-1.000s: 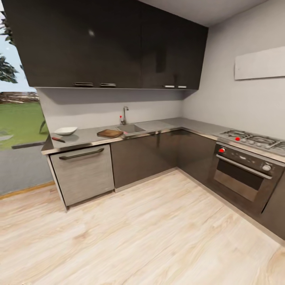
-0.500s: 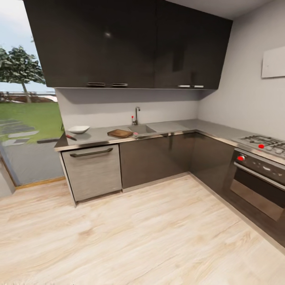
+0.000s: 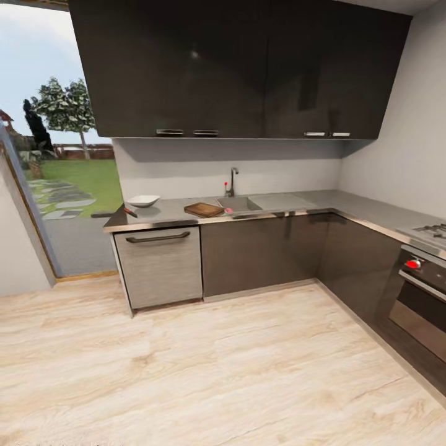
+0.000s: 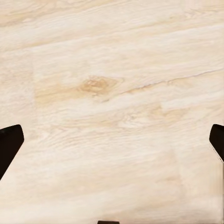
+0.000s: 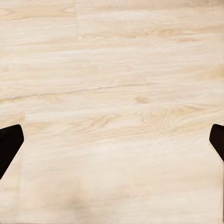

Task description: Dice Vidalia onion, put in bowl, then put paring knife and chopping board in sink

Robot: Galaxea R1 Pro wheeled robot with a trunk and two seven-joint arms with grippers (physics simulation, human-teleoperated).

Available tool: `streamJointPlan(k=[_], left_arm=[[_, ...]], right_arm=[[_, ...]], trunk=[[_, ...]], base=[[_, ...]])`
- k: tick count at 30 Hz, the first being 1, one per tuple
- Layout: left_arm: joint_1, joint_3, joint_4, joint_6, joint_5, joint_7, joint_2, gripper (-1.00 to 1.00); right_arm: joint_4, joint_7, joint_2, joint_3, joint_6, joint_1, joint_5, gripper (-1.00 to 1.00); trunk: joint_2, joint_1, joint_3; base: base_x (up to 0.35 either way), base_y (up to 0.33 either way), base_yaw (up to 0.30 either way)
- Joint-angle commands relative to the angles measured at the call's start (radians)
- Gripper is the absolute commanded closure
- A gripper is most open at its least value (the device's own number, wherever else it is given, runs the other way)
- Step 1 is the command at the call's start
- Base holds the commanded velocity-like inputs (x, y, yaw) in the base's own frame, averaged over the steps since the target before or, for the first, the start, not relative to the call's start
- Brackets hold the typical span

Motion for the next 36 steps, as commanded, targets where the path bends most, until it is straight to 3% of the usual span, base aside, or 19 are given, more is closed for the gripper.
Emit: streamJointPlan(k=[1,23,36], left_arm=[[0.0,0.001,-0.002,-0.001,0.001,0.0,0.0,-1.0],[0.0,0.001,-0.001,-0.001,0.001,0.0,0.0,-1.0],[0.0,0.001,-0.002,-0.001,0.001,0.0,0.0,-1.0]], right_arm=[[0.0,-0.001,0.0,-0.001,-0.002,0.0,0.007,-1.0],[0.001,-0.001,0.0,-0.001,-0.002,0.0,0.007,-1.0],[0.0,0.002,-0.003,0.002,-0.003,0.0,0.01,-1.0]], trunk=[[0.0,0.0,-0.001],[0.0,0.0,-0.001],[0.0,0.0,-0.001]], base=[[0.153,-0.282,0.276],[0.191,-0.268,0.275],[0.228,-0.25,0.037]])
